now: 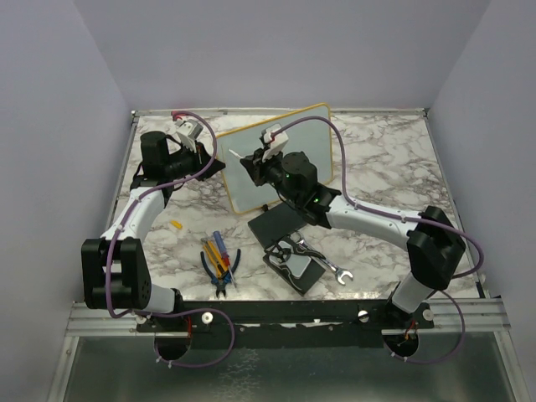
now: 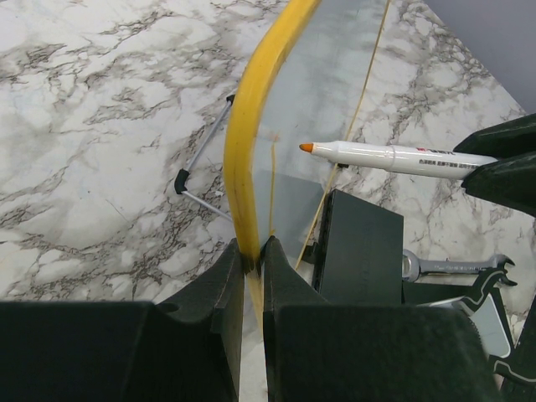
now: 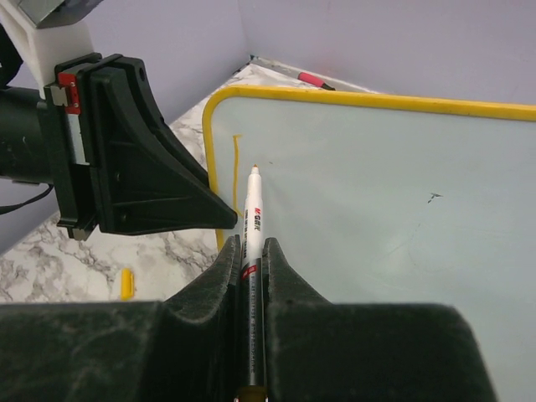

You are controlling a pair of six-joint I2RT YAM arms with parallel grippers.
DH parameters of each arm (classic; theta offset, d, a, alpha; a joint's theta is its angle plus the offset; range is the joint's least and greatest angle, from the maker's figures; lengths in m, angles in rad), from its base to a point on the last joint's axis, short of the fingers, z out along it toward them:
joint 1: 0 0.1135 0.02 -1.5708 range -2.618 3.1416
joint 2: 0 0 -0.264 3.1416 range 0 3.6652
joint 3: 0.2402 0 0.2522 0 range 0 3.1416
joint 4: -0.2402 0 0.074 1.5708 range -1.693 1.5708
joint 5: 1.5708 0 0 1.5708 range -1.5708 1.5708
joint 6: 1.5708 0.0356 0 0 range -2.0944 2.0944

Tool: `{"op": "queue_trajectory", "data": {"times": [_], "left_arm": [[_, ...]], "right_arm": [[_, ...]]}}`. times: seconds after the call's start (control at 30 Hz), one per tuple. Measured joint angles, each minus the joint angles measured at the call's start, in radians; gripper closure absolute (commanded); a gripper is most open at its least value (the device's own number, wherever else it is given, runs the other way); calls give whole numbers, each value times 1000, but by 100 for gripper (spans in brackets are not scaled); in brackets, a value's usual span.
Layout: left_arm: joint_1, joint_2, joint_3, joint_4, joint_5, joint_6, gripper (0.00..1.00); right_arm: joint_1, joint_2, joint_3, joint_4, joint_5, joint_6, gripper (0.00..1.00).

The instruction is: Write a sentence on the whiteboard

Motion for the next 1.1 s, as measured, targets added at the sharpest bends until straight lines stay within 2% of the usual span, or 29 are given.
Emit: {"op": "queue_trajectory", "data": {"times": [1.1], "left_arm": [[-5, 0, 7, -12, -27, 3, 100]], "right_arm": [[8, 68, 56, -22, -19, -17, 99]]}}
